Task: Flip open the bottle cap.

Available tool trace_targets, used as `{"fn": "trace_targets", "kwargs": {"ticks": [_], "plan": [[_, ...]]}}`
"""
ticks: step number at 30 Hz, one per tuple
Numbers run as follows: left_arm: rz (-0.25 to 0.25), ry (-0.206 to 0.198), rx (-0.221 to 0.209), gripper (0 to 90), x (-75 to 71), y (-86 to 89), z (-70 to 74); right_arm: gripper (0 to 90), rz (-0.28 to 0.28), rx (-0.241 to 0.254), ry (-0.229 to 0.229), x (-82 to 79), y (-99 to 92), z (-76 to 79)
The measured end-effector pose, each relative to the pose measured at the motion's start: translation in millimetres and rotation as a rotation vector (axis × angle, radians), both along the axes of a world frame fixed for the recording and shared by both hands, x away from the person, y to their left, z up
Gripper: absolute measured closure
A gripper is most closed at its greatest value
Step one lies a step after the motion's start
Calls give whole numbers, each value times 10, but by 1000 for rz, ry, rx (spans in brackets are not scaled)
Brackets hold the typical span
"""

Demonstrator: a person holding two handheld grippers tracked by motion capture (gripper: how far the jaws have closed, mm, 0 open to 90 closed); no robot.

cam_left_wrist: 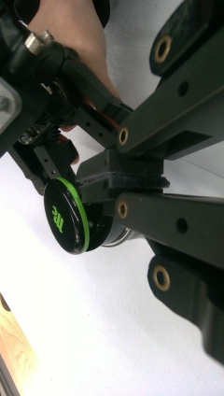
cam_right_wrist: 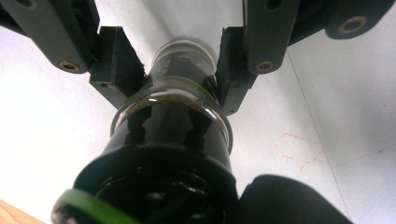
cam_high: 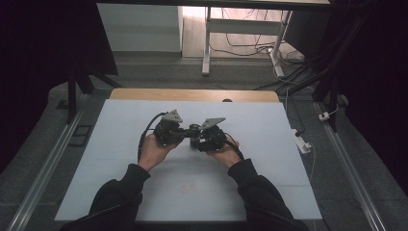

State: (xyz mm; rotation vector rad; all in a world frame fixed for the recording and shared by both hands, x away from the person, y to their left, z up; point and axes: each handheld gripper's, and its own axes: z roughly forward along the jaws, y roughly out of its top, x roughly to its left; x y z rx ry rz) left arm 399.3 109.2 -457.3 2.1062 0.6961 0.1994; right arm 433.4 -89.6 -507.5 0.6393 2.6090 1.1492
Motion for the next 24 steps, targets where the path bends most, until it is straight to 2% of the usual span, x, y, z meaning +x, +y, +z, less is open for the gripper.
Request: {"fn": "trace_targets", "kwargs": {"ticks": [6,9,19,24], "plan": [[12,-14,7,888,34,19,49,528,6,-3,-7,1,1,-2],[21,-9,-4,888,64,38,55,528,8,-5,-9,2,2,-2],[56,-28,21,888,165,28,99,529,13,-8,-14,2,2,-3],[92,-31,31,888,246,42,122,528,16,-13,-16,-5,3,0]]}}
